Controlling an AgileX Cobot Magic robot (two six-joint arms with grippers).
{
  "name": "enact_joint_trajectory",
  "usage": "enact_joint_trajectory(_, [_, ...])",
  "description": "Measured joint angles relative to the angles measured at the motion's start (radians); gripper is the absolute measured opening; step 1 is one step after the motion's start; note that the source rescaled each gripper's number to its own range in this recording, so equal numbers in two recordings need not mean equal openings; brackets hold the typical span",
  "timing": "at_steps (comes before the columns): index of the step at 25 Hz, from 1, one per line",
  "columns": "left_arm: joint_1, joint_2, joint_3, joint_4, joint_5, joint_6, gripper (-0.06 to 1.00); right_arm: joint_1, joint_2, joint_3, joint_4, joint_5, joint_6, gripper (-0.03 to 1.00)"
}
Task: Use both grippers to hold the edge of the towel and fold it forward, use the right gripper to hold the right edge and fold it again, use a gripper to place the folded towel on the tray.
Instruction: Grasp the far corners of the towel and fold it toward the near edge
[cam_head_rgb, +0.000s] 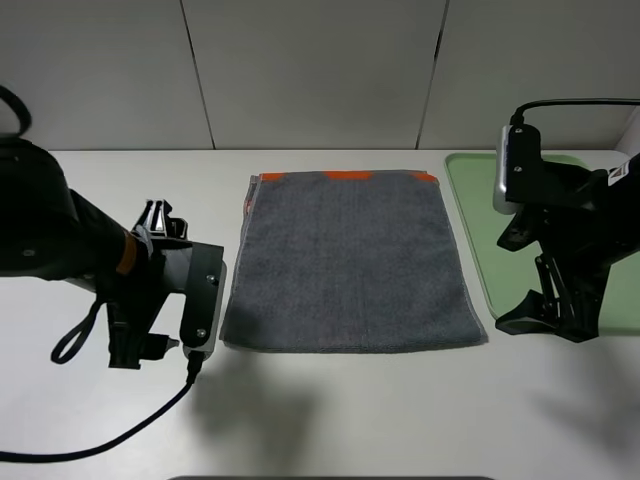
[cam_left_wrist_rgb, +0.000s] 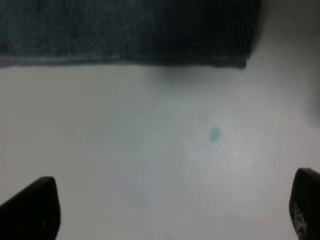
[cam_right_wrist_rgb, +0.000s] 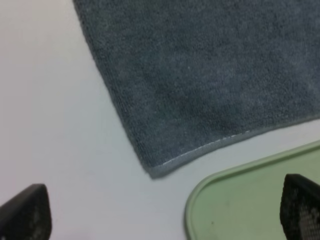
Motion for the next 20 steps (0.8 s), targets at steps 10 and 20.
enact_joint_trajectory(10, [0.0, 0.145, -0.002, 0.021, -0.181, 0.002, 0.89, 0.0, 0.008, 0.003, -0.011, -0.012, -0.001, 1.0])
enact_joint_trajectory(20, [0.0, 0.214, -0.017, 0.025, -0.286, 0.018, 0.89, 0.0, 0.008, 0.003, -0.011, -0.014, -0.001, 1.0])
